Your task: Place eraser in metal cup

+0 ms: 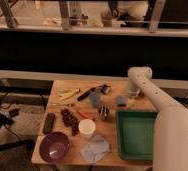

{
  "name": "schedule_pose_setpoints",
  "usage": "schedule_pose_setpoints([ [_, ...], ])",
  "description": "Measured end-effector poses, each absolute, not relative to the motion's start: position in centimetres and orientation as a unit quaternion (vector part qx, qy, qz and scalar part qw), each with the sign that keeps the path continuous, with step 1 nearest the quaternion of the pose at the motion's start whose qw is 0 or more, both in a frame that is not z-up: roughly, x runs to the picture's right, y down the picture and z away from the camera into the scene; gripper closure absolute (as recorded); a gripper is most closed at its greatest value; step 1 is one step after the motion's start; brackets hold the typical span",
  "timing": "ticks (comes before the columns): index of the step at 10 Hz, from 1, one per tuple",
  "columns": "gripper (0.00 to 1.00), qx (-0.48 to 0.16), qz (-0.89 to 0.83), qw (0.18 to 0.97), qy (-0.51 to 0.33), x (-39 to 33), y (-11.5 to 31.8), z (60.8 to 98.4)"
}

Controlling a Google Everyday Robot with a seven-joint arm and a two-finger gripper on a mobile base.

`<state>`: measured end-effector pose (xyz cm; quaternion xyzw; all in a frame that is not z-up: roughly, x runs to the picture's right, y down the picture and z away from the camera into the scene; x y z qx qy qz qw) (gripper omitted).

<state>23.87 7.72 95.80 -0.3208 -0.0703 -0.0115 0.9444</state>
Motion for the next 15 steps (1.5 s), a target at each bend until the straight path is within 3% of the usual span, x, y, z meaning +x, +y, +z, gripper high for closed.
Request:
schedule_pose_setpoints([
  [7,0.22,-0.332,-0.016,0.94,-0.076,23.85,8.19,95.97],
  [10,0.45,-0.341,-0.02,0.937,-0.08,23.79,8.41,95.99],
  [12,0.47,-0.341,-0.021,0.936,-0.082,23.77,8.38,96.08],
  [15,0.69,-0.341,-0.021,0.936,-0.083,23.77,8.38,96.13],
])
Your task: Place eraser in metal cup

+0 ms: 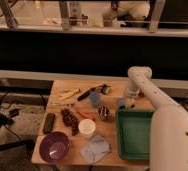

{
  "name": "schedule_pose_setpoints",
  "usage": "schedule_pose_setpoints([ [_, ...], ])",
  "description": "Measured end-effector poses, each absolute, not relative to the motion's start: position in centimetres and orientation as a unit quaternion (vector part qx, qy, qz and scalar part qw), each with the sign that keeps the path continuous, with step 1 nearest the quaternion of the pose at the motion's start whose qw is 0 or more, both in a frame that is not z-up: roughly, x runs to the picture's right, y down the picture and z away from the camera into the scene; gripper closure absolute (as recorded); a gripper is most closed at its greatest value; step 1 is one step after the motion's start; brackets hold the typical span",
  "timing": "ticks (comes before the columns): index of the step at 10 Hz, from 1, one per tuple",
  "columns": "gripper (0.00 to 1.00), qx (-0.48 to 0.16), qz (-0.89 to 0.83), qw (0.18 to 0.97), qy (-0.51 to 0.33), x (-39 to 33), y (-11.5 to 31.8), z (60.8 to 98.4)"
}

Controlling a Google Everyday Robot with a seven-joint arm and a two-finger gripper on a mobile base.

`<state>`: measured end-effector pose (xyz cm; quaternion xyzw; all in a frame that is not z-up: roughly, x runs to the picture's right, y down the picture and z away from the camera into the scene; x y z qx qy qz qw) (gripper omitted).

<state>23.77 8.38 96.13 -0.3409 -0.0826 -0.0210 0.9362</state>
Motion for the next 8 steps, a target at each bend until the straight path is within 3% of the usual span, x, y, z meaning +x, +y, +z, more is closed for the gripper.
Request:
schedule_pose_setpoints([
  [4,0.75,-0.341,-0.022,0.936,-0.082,23.83,8.2,95.94],
  [6,0.9,-0.34,-0.022,0.937,-0.082,23.83,8.13,95.91],
  [8,0.94,-0.33,-0.028,0.94,-0.083,23.68,7.77,95.39],
])
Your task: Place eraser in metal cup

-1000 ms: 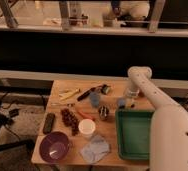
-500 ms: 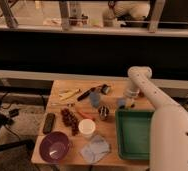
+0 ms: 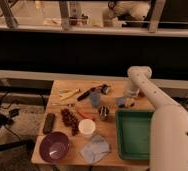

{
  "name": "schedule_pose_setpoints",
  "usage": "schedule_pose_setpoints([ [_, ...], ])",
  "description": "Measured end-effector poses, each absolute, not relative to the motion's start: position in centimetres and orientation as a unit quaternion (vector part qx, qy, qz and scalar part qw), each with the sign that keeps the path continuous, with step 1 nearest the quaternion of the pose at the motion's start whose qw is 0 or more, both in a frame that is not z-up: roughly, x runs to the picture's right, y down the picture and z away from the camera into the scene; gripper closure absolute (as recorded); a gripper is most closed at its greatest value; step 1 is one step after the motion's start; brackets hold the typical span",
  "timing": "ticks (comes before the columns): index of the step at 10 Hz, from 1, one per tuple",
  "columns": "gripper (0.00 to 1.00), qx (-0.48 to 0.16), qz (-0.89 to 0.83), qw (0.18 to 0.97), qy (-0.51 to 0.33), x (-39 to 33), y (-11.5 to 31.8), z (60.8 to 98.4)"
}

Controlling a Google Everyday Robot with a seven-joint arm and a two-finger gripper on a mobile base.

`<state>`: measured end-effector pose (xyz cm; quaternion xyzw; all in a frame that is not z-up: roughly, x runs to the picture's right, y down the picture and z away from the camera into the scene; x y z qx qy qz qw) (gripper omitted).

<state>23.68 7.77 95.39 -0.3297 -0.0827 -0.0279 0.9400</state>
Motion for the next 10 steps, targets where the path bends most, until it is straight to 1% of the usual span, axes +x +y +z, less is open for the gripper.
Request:
schedule_pose_setpoints([
  [2,0.94,-0.304,-0.03,0.949,-0.079,24.4,6.4,93.4],
  [6,0.94,-0.236,-0.046,0.967,-0.084,24.2,1.2,85.8],
  [7,0.94,-0.22,-0.051,0.97,-0.088,24.0,0.6,84.4],
  [10,0.94,-0.201,-0.068,0.971,-0.107,22.5,0.4,82.4],
])
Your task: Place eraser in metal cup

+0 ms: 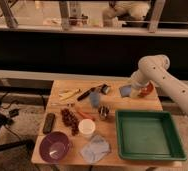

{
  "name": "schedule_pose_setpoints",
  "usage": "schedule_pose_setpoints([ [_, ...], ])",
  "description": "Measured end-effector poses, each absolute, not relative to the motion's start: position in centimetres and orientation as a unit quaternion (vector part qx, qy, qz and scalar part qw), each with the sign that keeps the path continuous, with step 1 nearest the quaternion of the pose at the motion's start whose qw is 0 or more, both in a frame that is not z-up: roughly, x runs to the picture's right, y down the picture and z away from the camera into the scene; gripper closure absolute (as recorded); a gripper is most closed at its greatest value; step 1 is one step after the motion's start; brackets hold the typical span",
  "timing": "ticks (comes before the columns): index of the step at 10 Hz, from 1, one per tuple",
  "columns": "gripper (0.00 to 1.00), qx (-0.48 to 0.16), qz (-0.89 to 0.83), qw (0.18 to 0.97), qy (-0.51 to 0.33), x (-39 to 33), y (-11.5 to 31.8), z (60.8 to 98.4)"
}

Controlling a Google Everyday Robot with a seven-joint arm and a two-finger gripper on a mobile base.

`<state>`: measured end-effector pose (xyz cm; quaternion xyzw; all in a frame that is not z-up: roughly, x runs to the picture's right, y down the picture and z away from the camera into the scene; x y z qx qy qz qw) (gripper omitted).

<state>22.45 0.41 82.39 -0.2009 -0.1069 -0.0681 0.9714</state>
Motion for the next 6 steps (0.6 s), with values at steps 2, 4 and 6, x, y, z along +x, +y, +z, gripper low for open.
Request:
schedule_pose_setpoints([
  [2,0.94,-0.202,-0.083,0.968,-0.123,20.7,1.0,82.0],
  [4,0.94,-0.204,-0.102,0.964,-0.138,19.2,1.7,81.9],
  [6,0.94,-0.203,-0.128,0.959,-0.149,17.7,2.1,81.6],
])
